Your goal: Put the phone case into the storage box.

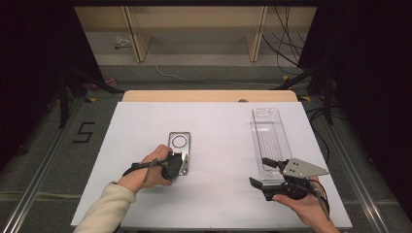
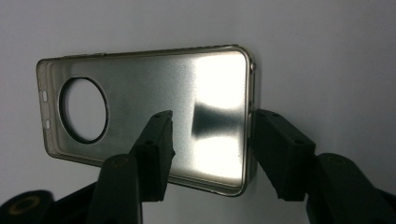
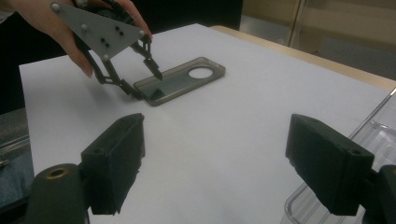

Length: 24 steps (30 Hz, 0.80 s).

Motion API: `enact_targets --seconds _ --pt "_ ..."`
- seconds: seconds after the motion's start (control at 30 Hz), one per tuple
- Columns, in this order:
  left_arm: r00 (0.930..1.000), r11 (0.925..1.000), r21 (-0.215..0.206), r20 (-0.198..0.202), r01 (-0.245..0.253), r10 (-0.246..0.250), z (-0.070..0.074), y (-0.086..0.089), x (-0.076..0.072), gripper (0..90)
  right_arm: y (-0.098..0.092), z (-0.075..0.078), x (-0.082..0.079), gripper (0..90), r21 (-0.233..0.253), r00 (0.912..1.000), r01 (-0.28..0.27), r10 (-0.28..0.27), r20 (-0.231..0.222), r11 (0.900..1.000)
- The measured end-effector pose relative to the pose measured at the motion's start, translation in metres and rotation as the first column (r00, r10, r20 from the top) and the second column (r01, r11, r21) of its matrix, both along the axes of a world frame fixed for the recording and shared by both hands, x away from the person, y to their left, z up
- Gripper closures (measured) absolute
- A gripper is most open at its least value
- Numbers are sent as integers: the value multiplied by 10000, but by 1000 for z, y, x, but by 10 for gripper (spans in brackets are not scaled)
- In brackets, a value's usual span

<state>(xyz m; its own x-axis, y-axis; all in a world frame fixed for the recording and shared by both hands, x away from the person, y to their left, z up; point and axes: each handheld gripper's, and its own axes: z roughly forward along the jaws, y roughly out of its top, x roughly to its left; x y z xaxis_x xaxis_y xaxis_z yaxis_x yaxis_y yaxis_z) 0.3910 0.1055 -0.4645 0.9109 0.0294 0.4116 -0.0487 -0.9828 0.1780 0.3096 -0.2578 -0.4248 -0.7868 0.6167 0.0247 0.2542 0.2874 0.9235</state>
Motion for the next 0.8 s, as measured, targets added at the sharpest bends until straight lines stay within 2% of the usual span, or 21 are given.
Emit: enact_targets --seconds 0.17,0.57,0.8 --pt "9997 10000 60 -237 -44 45 0 -1 -1 575 0 0 0 206 -20 10000 -16 16 22 10000" --pt "9981 9998 186 -610 67 -56 0 -2 -2 684 0 0 0 206 -17 10000 -29 29 16 10000" --pt "9977 9992 316 -644 233 -212 0 -3 -2 743 0 0 0 206 -19 10000 -38 38 4 10000"
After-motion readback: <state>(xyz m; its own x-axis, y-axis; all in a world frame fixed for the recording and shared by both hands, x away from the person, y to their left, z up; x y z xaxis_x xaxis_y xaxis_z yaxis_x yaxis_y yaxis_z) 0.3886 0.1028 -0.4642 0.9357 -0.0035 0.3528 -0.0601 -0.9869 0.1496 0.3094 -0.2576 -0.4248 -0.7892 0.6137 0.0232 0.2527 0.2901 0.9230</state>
